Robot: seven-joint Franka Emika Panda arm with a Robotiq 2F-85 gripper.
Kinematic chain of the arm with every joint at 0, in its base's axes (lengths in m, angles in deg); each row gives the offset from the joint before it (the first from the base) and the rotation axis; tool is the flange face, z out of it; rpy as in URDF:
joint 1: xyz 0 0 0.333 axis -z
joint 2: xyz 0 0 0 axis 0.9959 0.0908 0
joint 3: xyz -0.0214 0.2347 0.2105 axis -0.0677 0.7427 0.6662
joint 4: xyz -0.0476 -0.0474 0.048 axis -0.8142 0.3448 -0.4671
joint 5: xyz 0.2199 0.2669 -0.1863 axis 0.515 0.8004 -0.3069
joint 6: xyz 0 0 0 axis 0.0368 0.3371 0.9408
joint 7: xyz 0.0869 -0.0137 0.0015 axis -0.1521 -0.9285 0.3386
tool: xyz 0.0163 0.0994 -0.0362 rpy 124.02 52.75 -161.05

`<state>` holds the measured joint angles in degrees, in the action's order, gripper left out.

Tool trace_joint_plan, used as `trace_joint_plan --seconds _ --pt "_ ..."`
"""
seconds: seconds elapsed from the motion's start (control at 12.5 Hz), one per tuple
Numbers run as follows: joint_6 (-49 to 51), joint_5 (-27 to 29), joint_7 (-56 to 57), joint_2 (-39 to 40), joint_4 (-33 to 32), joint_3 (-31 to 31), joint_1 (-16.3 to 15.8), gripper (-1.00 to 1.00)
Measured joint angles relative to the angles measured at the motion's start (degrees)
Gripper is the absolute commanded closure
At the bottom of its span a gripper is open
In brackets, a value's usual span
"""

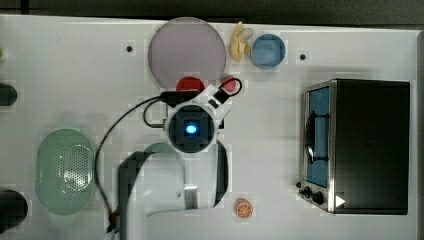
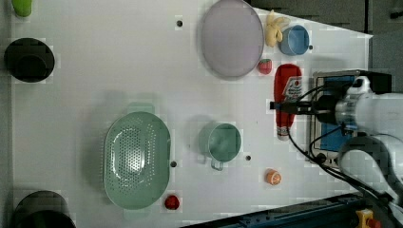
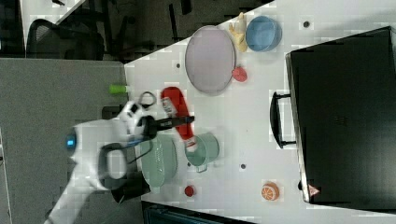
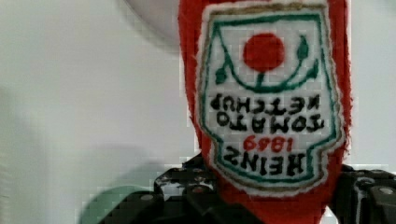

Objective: Pick Ketchup from the table and place it in strainer.

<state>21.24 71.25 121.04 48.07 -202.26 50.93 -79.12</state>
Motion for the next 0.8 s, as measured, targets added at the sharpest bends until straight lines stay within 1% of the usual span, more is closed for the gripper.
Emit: trace_joint_plan --seconds 0.24,0.4,0.56,0.8 --pt "9.32 0.01 -7.19 -4.20 5.04 5.81 -0.22 -0.25" --pt "9.65 -0.08 -13.32 -3.98 6.83 11.16 -0.76 -0.25" --pt "9.79 -0.03 -20.51 -1.96 8.28 15.94 -2.46 -0.25" --pt "7.02 -0.58 -30.43 2.38 8.06 23.69 -4.54 -0.25"
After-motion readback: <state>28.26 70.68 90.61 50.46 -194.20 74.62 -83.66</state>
